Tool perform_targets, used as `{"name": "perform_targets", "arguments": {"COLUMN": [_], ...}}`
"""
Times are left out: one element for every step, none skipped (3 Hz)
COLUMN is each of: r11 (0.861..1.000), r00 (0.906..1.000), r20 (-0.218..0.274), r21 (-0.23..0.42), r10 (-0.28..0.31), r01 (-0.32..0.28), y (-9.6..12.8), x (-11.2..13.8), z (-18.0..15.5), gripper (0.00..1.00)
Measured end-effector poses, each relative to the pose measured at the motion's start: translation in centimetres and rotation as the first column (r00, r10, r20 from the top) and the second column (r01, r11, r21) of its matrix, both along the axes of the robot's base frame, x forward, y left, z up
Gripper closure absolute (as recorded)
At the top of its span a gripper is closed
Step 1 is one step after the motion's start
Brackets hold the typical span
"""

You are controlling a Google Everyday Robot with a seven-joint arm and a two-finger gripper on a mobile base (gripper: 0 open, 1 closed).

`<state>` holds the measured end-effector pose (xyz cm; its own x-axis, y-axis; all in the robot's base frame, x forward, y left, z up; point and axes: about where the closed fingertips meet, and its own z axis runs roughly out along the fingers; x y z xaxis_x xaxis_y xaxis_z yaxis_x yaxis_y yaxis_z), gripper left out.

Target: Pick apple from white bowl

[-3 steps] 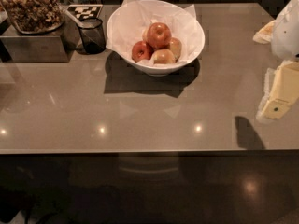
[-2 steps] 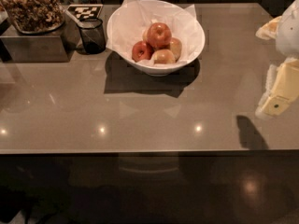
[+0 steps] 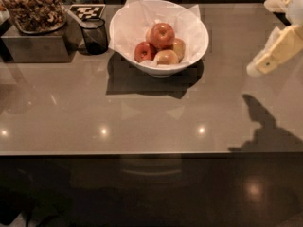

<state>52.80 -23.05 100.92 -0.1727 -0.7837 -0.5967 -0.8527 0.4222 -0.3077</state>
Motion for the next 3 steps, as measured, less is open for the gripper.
{"name": "perform_targets", "arguments": {"r11": [0.989, 0.970, 0.965], "r00": [0.9984, 0.9937, 0.9920], "r20": [0.015, -0.023, -0.032], "r21": [0.141, 0.213, 0.229], "r10": [-0.054, -0.110, -0.122], "r01": [0.051, 0.112, 0.126], "y": [0.0, 0.7, 0.9], "x": [5.1, 9.1, 9.9], "z": [1.2, 1.1, 1.1], "gripper": [0.00, 0.00, 0.00]}}
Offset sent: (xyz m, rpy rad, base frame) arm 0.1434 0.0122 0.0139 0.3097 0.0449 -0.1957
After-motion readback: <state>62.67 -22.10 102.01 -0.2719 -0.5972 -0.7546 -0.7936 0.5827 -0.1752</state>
